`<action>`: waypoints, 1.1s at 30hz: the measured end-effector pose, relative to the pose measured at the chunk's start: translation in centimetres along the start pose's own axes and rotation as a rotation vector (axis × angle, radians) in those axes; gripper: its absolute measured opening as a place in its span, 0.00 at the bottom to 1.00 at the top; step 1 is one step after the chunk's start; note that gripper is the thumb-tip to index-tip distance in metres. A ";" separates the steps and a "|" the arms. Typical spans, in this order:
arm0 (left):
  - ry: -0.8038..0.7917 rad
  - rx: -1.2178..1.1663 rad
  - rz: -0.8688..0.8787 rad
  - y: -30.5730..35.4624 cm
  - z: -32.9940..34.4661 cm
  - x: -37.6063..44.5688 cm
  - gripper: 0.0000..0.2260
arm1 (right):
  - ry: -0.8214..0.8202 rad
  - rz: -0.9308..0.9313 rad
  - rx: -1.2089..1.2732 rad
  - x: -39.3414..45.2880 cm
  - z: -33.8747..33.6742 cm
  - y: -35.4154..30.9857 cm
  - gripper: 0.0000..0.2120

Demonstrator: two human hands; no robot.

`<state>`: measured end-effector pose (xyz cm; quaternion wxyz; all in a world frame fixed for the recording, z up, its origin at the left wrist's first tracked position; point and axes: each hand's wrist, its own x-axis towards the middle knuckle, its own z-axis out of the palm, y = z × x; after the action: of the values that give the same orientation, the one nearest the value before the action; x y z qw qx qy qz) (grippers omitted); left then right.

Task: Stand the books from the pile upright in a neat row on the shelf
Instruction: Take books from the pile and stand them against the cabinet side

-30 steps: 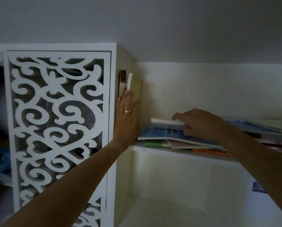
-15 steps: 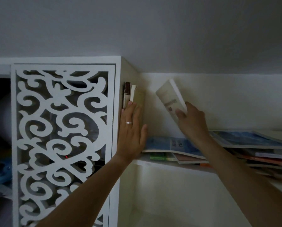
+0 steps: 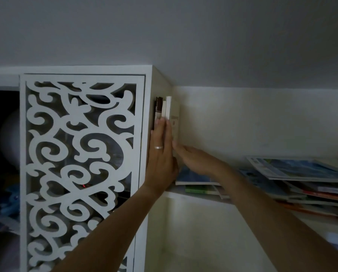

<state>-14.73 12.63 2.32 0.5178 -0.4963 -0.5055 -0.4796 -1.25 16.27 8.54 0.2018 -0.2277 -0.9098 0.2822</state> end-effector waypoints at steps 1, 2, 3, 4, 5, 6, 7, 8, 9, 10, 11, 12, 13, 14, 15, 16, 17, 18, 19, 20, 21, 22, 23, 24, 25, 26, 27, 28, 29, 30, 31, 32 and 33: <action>0.007 0.014 0.007 0.2 0.2 0.0 0.37 | -0.082 0.057 -0.142 -0.6 -0.9 0.9 0.35; 0.012 0.020 0.009 0.3 0.4 0.0 0.37 | -0.169 0.099 -0.308 -1.3 -1.8 1.7 0.34; 0.009 0.016 0.008 0.3 0.6 -0.1 0.38 | -0.235 0.122 -0.453 -2.1 -2.7 2.5 0.35; 0.000 0.004 0.010 0.3 0.8 -0.2 0.39 | -0.263 0.151 -0.545 -2.9 -3.6 3.1 0.38; -0.015 -0.005 0.016 0.2 0.8 -0.2 0.40 | -0.246 0.184 -0.587 -3.7 -4.4 3.7 0.40; -0.031 -0.003 0.024 0.1 0.8 -0.2 0.42 | -0.210 0.202 -0.612 -4.5 -5.1 4.0 0.41; -0.045 0.005 0.034 0.0 0.8 -0.2 0.42 | -0.177 0.194 -0.620 -5.3 -5.8 4.2 0.40; -0.054 0.010 0.045 -0.1 0.7 -0.1 0.42 | -0.154 0.169 -0.625 -5.9 -6.3 4.2 0.37; -0.058 0.008 0.055 -0.2 0.6 0.0 0.41 | -0.119 0.132 -0.628 -6.5 -6.6 4.2 0.32; -0.061 -0.004 0.060 -0.2 0.5 0.0 0.38 | -0.078 0.079 -0.638 -6.9 -6.6 4.1 0.28; -0.065 -0.022 0.058 0.0 0.3 0.0 0.35 | -0.011 0.016 -0.650 -7.0 -6.6 4.1 0.22; -0.069 -0.038 0.053 0.1 0.2 -0.1 0.32 | 0.074 -0.043 -0.679 -6.9 -6.5 4.3 0.18; -0.076 -0.050 0.047 0.2 0.0 -0.1 0.28 | 0.151 -0.086 -0.737 -6.8 -6.4 4.6 0.15; -0.080 -0.057 0.040 0.2 -0.1 -0.1 0.27 | 0.202 -0.094 -0.807 -6.8 -6.4 4.9 0.16; -0.080 -0.055 0.034 0.2 0.0 -0.1 0.27 | 0.220 -0.071 -0.873 -6.8 -6.5 5.4 0.20; -0.078 -0.043 0.032 0.2 0.0 -0.1 0.27 | 0.223 -0.027 -0.922 -6.8 -6.6 6.0 0.20; -0.072 -0.031 0.029 0.2 0.2 -0.2 0.28 | 0.241 0.021 -0.947 -6.8 -6.6 6.6 0.17; -0.060 -0.028 0.028 0.1 0.4 -0.2 0.30 | 0.294 0.059 -0.955 -6.8 -6.6 6.9 0.12; -0.049 -0.037 0.024 -0.1 0.5 -0.2 0.30 | 0.393 0.082 -0.937 -6.7 -6.5 7.2 0.09; -0.043 -0.055 0.017 -0.2 0.5 -0.3 0.30 | 0.530 0.093 -0.873 -6.5 -6.4 7.2 0.07; -0.044 -0.072 0.007 -0.2 0.4 -0.3 0.30 | 0.672 0.092 -0.777 -6.2 -6.1 6.7 0.08; -0.048 -0.082 -0.001 -0.2 0.3 -0.3 0.30 | 0.802 0.083 -0.668 -5.9 -5.9 6.0 0.09; -0.057 -0.089 -0.008 -0.1 0.2 -0.2 0.29 | 0.911 0.070 -0.580 -5.6 -5.5 5.1 0.12; -0.068 -0.094 -0.014 0.0 0.1 -0.2 0.29 | 0.984 0.052 -0.505 -5.1 -5.0 4.1 0.14; -0.079 -0.099 -0.020 0.1 0.1 -0.1 0.29 | 1.014 0.029 -0.445 -4.5 -4.5 3.0 0.14; -0.086 -0.106 -0.027 0.1 0.0 0.0 0.28 | 1.001 0.002 -0.413 -3.7 -3.6 2.0 0.13; -0.091 -0.118 -0.035 0.2 -0.1 0.1 0.26 | 0.963 -0.031 -0.400 -2.9 -2.6 1.2 0.13; -0.096 -0.134 -0.048 0.3 -0.1 0.2 0.25 | 0.920 -0.061 -0.369 -2.0 -1.3 0.7 0.14; -0.101 -0.147 -0.058 0.3 -0.3 0.2 0.25 | 0.865 -0.087 -0.298 -1.2 -0.1 0.4 0.14; -0.103 -0.154 -0.061 0.4 -0.4 0.3 0.26 | 0.815 -0.110 -0.192 -0.5 1.0 0.1 0.13; -0.100 -0.159 -0.056 0.4 -0.5 0.3 0.26 | 0.779 -0.134 -0.082 0.0 1.9 -0.1 0.13; -0.097 -0.166 -0.048 0.3 -0.6 0.2 0.26 | 0.764 -0.160 0.010 0.4 2.5 -0.4 0.13; -0.098 -0.177 -0.045 0.3 -0.6 0.2 0.26 | 0.765 -0.188 0.081 0.4 2.8 -0.9 0.13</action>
<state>-14.39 12.03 2.47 0.4355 -0.5515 -0.4970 -0.5091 -3.24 14.69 7.05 0.5599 -0.2241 -0.7740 0.1930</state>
